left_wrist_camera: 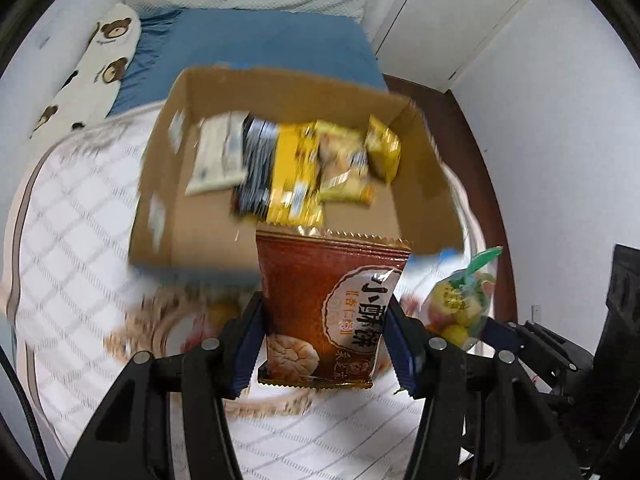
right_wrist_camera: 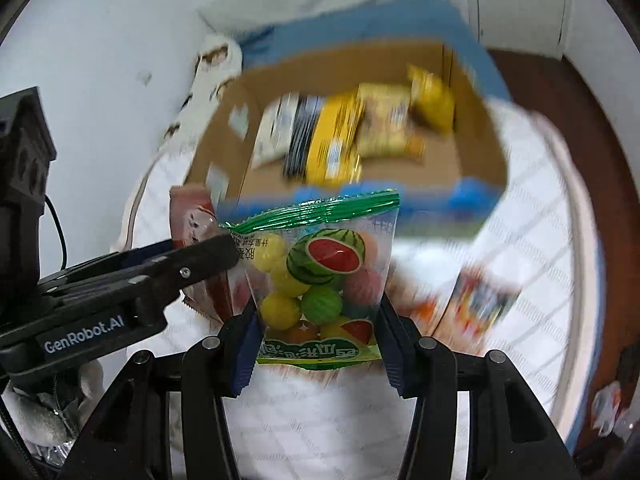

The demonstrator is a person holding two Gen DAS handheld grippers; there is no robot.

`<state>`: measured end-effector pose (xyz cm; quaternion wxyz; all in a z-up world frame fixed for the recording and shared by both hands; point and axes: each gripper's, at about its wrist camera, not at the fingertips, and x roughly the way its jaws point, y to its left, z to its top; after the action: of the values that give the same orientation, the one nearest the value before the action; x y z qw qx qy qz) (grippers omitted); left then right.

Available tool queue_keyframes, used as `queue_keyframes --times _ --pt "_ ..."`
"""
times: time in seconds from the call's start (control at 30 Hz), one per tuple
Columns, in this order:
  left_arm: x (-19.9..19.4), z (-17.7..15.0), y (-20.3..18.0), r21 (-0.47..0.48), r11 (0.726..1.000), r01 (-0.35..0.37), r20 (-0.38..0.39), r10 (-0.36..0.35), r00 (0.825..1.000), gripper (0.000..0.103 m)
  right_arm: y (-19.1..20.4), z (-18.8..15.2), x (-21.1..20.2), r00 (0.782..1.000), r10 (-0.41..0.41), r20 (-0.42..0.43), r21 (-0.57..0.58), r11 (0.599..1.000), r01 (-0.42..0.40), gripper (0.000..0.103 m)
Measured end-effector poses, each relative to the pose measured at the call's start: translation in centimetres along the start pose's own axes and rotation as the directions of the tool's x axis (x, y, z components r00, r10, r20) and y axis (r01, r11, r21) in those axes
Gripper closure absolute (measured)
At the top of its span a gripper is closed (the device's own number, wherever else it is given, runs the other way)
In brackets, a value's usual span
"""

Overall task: Organize snacks
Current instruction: 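Carry both packets into the box and open both tools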

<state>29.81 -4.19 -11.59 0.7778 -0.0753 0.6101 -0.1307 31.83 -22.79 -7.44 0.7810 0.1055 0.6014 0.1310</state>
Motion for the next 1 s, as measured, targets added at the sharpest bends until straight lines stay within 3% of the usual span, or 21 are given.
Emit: queue_keyframes --times 0.17,0.3,0.53,0.73,0.83,0.9,1.0 --pt "4.0 6.9 -0.3 -0.044 0.998 0.037 -0.088 -0.041 0.995 0.05 -2.2 6.6 1.7 0.999 -0.052 -0.001 0.007 0.999 0.052 0.048" --pt "9.3 10.0 0.5 -0.096 0.995 0.033 -0.186 -0.05 0.981 0.05 -4.2 9.9 5.2 0.993 -0.083 -0.086 0.011 0.996 0.084 0.048" --pt "16.0 10.8 1.3 -0.156 0.987 0.031 -0.334 -0.082 0.939 0.05 -7.0 10.4 11.9 0.968 -0.126 -0.215 0.01 0.991 0.132 0.048" --pt "18.1 9.9 1.6 -0.159 0.987 0.004 -0.401 -0.068 0.913 0.049 -8.2 10.2 15.6 0.948 -0.129 -0.292 0.003 0.991 0.136 0.048" --pt "18.7 9.9 1.8 -0.147 0.989 -0.01 -0.42 -0.054 0.906 0.043 -8.3 10.2 16.6 0.936 -0.141 -0.324 -0.017 0.99 0.143 0.037" --pt "18.5 9.9 2.0 -0.137 0.99 -0.018 -0.409 -0.04 0.912 0.025 -7.9 10.2 16.6 0.931 -0.159 -0.327 -0.035 0.987 0.157 0.015" --pt "17.7 9.8 2.1 -0.12 0.992 -0.034 -0.381 -0.015 0.925 0.021 -7.9 10.3 16.4 0.933 -0.156 -0.323 -0.029 0.987 0.155 0.014"
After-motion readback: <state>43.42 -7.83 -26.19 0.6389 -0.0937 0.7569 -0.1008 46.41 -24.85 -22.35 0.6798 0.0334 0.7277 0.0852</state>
